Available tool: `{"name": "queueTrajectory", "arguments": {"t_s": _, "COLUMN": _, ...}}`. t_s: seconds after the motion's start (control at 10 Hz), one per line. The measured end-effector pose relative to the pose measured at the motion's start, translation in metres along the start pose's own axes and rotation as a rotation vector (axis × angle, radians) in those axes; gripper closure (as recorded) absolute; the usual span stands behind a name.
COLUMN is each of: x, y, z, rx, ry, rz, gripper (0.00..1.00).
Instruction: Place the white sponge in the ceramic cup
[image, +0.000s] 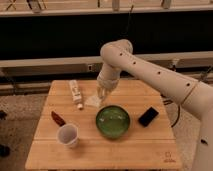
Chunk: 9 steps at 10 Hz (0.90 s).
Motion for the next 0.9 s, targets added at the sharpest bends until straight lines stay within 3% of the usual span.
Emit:
{"name": "queueTrajectory", "arguments": {"t_s": 0.2, "x": -0.016, "y": 0.001, "z": -0.001, "rx": -0.002, "ry": -0.019, "rz": -0.052, "gripper": 1.0}}
{"name": "queueTrajectory", "arguments": {"t_s": 0.5, "x": -0.042, "y": 0.005, "z": -0.021, "rx": 0.011, "ry": -0.033, "rz": -0.104, "gripper": 1.0}}
{"name": "queueTrajectory", "arguments": {"t_s": 0.9, "x": -0.069, "y": 0.011, "z": -0.03, "rx": 0.016, "ry": -0.062, "rz": -0.145, "gripper": 1.0}}
